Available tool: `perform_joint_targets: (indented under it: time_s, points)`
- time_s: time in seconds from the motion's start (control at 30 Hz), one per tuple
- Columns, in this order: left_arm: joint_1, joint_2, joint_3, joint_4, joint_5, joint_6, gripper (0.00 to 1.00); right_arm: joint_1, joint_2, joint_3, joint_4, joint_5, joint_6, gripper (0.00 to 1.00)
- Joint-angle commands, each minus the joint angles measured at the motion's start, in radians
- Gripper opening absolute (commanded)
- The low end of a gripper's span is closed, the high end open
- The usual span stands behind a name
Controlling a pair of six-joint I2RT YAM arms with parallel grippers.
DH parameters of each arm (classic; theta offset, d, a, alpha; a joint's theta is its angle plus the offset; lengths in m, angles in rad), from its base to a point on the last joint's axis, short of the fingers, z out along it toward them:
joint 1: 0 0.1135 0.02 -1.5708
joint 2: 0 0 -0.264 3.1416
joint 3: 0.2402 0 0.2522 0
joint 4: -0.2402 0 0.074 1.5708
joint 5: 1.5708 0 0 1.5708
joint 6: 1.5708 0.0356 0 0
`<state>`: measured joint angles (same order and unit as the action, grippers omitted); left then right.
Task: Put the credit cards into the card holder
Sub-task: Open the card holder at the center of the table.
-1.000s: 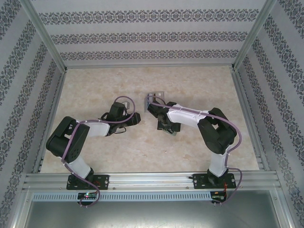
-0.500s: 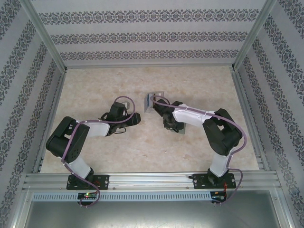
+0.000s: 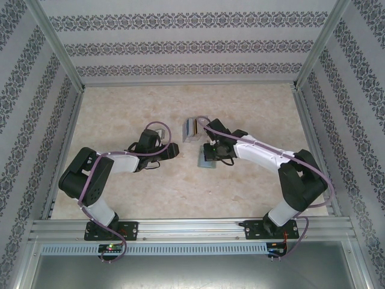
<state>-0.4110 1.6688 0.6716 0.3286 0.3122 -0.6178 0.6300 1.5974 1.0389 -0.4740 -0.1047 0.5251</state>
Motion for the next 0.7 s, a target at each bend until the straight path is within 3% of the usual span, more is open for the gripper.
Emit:
perform_joint_targets:
  time_s: [0.0,0.1,0.4,0.67]
  points:
    - [0.000,-0.009,-0.001,0.018,0.003,-0.007,0.68,-0.016,-0.013,-0.067,0.221,-0.281,0.018,0.08]
    - [-0.001,0.000,-0.002,0.026,0.007,-0.011,0.68,-0.039,0.027,-0.105,0.349,-0.413,0.074,0.08]
    - [-0.001,0.021,0.013,0.009,0.011,-0.016,0.67,-0.198,0.042,-0.241,0.404,-0.432,0.091,0.14]
    - [-0.026,0.052,0.036,0.064,0.103,-0.008,0.70,-0.299,-0.001,-0.315,0.474,-0.609,0.092,0.12]
